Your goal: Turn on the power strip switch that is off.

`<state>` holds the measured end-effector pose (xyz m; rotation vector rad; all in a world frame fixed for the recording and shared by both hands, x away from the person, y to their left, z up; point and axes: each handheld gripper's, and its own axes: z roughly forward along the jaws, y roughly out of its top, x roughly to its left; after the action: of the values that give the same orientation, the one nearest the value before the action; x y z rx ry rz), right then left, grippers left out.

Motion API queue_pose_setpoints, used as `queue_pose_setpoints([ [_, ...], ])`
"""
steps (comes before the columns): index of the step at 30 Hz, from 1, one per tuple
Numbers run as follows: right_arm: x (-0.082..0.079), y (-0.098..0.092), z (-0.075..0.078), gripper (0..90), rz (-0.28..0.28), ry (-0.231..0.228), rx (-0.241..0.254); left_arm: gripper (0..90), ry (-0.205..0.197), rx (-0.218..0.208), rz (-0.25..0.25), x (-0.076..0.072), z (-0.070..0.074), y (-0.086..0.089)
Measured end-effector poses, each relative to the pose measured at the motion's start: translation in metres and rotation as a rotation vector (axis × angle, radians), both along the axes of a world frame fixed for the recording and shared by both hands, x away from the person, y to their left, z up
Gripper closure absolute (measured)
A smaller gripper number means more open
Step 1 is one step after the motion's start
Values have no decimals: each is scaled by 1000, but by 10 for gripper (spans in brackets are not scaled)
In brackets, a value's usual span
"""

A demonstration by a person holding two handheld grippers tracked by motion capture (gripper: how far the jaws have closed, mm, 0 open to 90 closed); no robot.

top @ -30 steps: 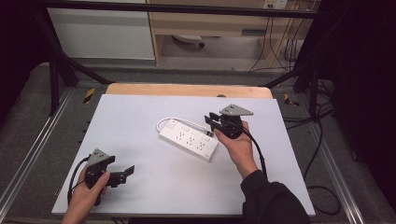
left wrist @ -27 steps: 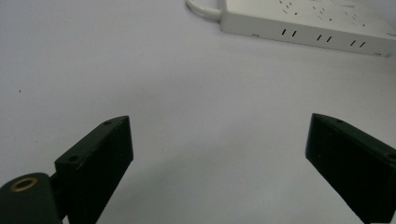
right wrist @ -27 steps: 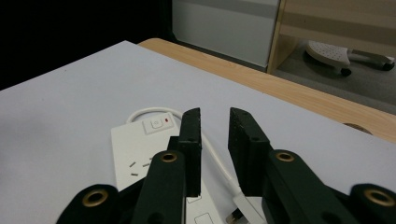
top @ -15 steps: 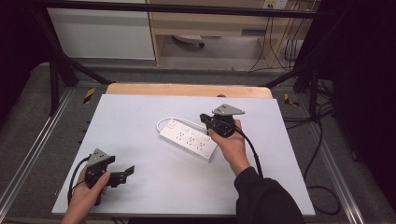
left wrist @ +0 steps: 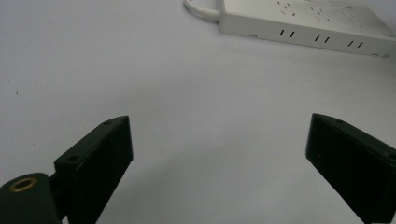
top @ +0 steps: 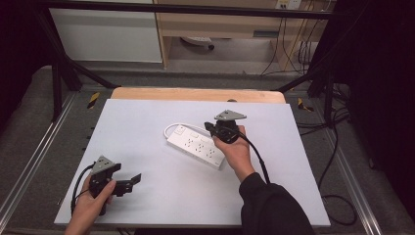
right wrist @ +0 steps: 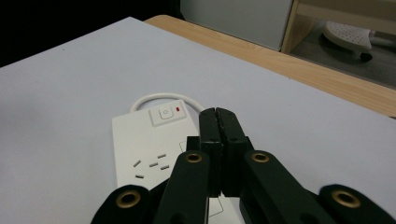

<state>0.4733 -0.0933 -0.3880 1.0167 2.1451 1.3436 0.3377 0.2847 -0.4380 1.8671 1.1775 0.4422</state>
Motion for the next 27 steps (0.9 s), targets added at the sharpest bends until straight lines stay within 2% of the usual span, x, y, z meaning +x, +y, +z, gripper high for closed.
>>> queue_pose_setpoints([
  [14,8,14,-19,900,7,54,-29,73,5,4,-5,0,0,0],
  [27,14,21,-32,900,3,87,-48,73,9,7,-6,1,-1,0],
])
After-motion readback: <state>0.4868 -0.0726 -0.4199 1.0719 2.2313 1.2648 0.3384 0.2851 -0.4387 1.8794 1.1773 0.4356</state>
